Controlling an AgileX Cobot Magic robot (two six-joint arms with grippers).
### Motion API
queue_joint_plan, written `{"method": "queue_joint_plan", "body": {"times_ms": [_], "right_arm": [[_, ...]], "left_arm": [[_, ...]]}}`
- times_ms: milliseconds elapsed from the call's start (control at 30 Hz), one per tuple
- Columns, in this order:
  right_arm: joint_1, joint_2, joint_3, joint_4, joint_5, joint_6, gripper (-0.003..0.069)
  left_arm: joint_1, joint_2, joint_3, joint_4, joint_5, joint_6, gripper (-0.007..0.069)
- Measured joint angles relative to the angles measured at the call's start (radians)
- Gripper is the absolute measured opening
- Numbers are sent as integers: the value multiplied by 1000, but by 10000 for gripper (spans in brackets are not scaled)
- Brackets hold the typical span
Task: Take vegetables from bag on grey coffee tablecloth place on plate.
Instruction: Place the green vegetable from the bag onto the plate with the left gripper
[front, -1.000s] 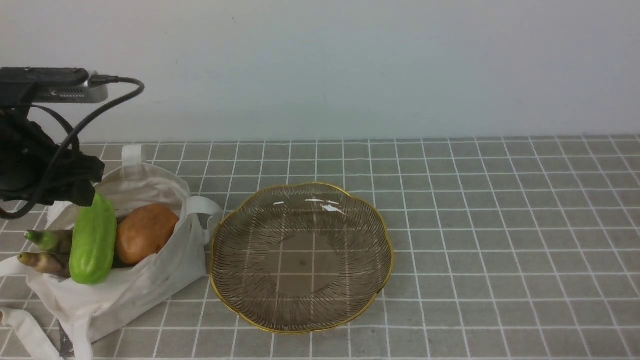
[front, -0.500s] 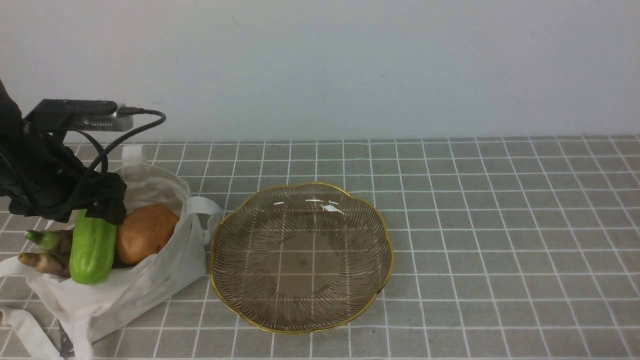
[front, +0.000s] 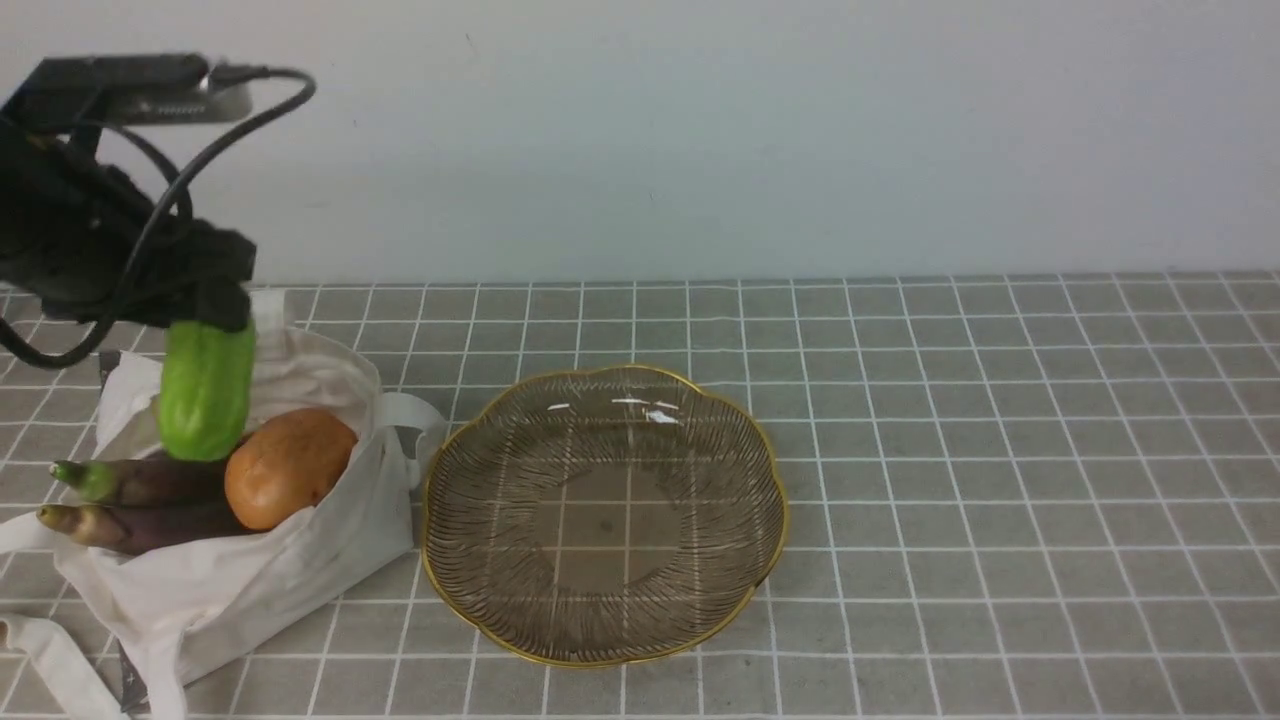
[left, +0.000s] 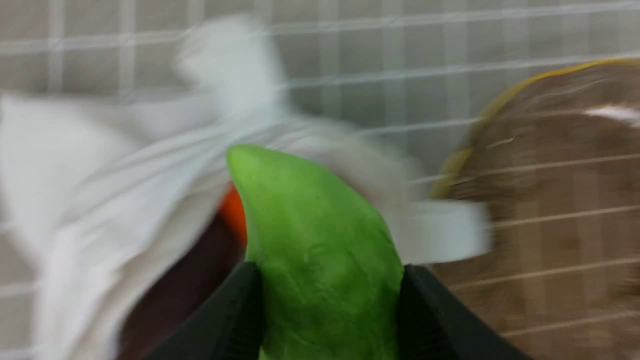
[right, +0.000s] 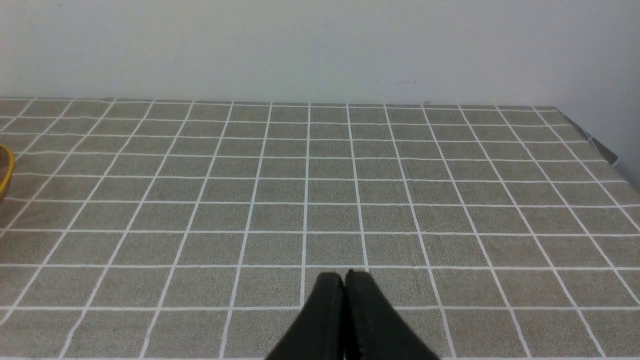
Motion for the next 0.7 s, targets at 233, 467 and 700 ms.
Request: {"method": "queue_joint_plan", "body": {"times_ms": [233,467,700], "right_arm": [[0,0,0,0,0,0,-13],[0,0,0,0,0,0,-13],[0,0,0,0,0,0,-13]], "left_arm": [[-266,54,-6,-157,-67,102,313],[-407,250,-6,-147,-193,108,313],[-422,339,-6,-148,-268,106,447]]}}
